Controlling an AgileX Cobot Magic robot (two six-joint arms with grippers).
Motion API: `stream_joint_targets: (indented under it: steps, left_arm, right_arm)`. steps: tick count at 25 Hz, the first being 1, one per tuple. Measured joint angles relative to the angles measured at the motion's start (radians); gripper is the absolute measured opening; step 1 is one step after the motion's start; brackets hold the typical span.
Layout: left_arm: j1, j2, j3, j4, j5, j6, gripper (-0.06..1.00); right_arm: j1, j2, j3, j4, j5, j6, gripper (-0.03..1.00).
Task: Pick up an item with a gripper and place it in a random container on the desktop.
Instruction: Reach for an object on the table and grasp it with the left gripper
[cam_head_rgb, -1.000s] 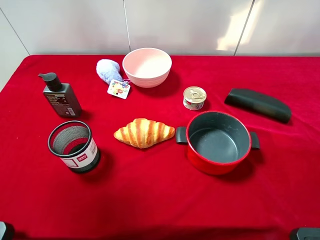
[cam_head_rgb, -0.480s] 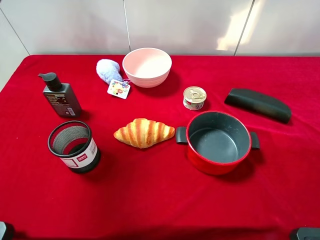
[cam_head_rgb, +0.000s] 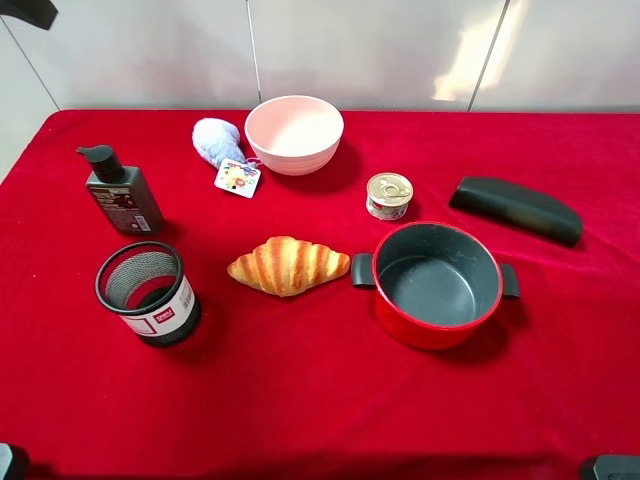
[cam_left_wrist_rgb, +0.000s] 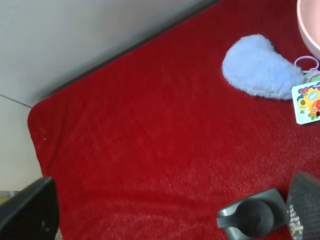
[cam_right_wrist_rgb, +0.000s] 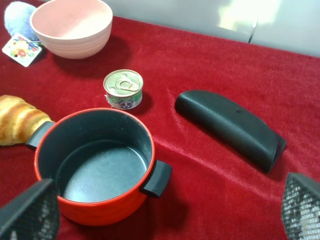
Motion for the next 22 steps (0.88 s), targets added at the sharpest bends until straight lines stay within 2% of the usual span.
stream_joint_targets:
  steps: [14,22]
  left_arm:
    - [0.000,0.199,-0.129,0.000,-0.019,0.020,0.88]
    - [0.000,0.308,-0.139,0.000,-0.051,0.087,0.88]
  right_arm:
    - [0.000,0.000,0.000,0.000,0.000,0.000,0.69]
    - [0.000,0.000,0.000,0.000,0.000,0.000,0.69]
